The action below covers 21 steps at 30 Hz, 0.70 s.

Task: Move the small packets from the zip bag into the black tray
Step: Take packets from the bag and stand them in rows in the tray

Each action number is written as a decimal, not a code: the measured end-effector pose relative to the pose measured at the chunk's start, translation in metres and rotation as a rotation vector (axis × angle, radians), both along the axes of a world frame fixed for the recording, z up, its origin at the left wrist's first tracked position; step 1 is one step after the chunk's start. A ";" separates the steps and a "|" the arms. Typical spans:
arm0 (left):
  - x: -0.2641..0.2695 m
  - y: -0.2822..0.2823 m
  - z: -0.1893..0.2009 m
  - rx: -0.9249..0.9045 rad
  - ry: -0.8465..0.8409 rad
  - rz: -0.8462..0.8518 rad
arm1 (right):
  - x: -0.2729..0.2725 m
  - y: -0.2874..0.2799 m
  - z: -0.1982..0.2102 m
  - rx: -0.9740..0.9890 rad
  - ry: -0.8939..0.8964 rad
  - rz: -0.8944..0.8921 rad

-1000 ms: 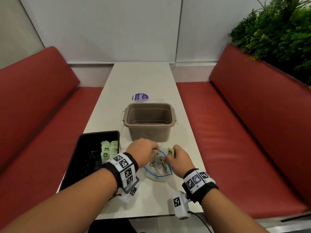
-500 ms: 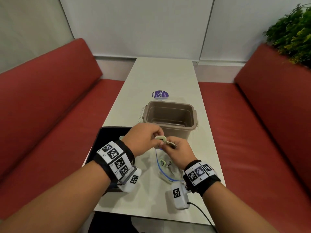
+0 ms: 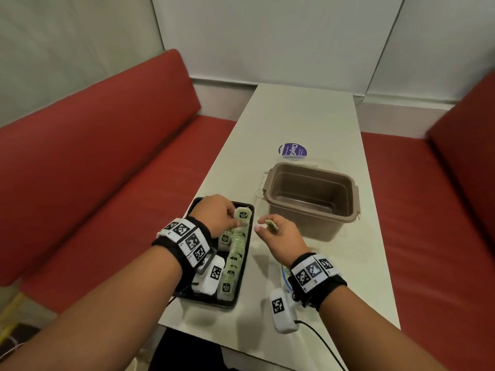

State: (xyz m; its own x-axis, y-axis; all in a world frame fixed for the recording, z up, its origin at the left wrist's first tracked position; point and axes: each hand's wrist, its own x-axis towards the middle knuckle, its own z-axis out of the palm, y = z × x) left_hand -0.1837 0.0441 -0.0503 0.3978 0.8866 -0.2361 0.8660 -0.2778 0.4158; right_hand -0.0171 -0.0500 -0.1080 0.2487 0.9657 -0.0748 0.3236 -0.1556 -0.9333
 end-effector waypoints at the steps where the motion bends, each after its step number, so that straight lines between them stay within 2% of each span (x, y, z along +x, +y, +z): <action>1: -0.001 0.006 -0.004 -0.024 0.073 0.028 | -0.002 0.003 -0.004 -0.048 -0.041 0.014; 5: 0.000 0.022 -0.029 -0.144 0.314 0.075 | -0.008 0.012 -0.013 -0.171 -0.171 0.043; 7: -0.003 0.034 -0.060 -0.207 0.417 0.092 | -0.012 0.015 -0.015 -0.215 -0.170 0.056; 9: -0.011 0.067 -0.122 -0.289 0.565 0.130 | -0.014 0.017 -0.018 -0.245 -0.201 0.074; 10: -0.019 0.094 -0.179 -0.306 0.584 0.155 | -0.015 0.017 -0.019 -0.254 -0.208 0.087; 12: -0.025 0.117 -0.227 -0.362 0.612 0.165 | -0.015 0.018 -0.020 -0.271 -0.197 0.098; 13: -0.024 0.116 -0.229 -0.383 0.619 0.174 | -0.015 0.017 -0.020 -0.275 -0.194 0.100; 15: -0.015 0.089 -0.181 -0.375 0.611 0.160 | -0.014 0.017 -0.021 -0.275 -0.197 0.102; 19: 0.000 0.055 -0.114 -0.315 0.544 0.141 | -0.015 0.016 -0.021 -0.276 -0.164 0.094; 21: 0.001 0.057 -0.118 -0.341 0.501 0.174 | -0.015 0.016 -0.020 -0.276 -0.174 0.090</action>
State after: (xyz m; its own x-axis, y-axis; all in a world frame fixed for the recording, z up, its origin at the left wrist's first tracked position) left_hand -0.1827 0.1009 -0.1687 0.0226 0.7705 -0.6371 0.9992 -0.0392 -0.0120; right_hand -0.0321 -0.0343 -0.1280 0.1953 0.9335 -0.3006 0.4987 -0.3585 -0.7892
